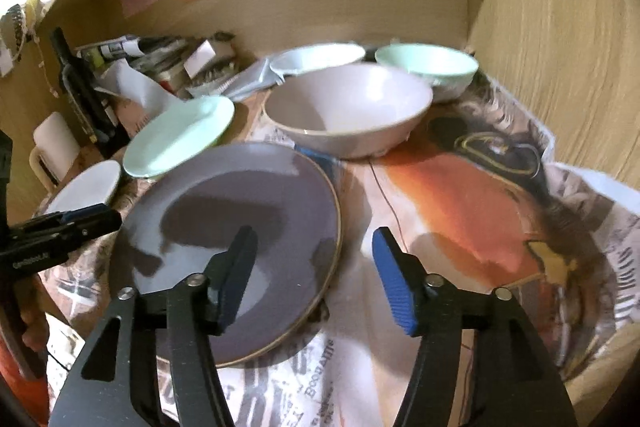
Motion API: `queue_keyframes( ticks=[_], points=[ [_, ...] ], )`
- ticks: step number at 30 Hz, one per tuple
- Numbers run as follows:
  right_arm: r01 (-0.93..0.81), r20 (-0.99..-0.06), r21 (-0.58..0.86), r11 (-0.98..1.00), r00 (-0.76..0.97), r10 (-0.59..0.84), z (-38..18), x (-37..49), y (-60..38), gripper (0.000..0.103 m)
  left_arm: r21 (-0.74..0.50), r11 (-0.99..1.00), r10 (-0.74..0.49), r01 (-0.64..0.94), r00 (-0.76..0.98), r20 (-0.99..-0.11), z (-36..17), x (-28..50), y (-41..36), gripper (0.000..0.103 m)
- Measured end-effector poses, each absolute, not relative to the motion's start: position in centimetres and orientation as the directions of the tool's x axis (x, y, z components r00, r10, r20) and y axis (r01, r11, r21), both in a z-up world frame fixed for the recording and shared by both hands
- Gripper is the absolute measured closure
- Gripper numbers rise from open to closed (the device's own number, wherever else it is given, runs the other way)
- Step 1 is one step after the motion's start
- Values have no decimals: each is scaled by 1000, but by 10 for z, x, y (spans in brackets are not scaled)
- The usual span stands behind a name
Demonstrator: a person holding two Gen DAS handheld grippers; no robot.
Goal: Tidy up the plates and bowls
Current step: 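Lower the dark grey plate onto the newspaper and open the right gripper, then move the right gripper to the white plate rim and close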
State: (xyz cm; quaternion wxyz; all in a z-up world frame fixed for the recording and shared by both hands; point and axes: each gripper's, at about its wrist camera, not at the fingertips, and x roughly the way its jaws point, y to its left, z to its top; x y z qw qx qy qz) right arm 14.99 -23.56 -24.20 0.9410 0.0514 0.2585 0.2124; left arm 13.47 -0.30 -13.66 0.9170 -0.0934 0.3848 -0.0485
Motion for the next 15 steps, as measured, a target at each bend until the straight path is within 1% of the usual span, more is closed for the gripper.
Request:
queue_keyframes(
  ticks=[4,9,11,12,13,14,15],
  points=[
    [-388,-423,226,893,787,449,-229,141,-236,44,-185,983,-133,15,750,-648,-117,118,6,47],
    [-424,-365,222,878,799,478,-212,129,-224,44,-147,989,-73,-17,809,-583,-94,95,20,38],
    [-445,-340,217,869,800,495,-205,124,-216,43,-136,990,-48,-35,827,-560,-86,86,27,26],
    [-452,-333,215,866,799,500,-203,123,-213,41,-135,990,-37,-43,838,-544,-82,80,32,22],
    [-462,-320,213,861,800,508,-200,121,-209,39,-133,990,-27,-52,846,-532,-80,76,36,15],
    [-470,-310,211,857,799,515,-198,119,-205,38,-130,990,-15,-62,854,-520,-77,72,41,10],
    [-480,-302,210,852,797,524,-196,118,-200,38,-124,989,4,-77,863,-506,-74,66,46,9]
  ],
)
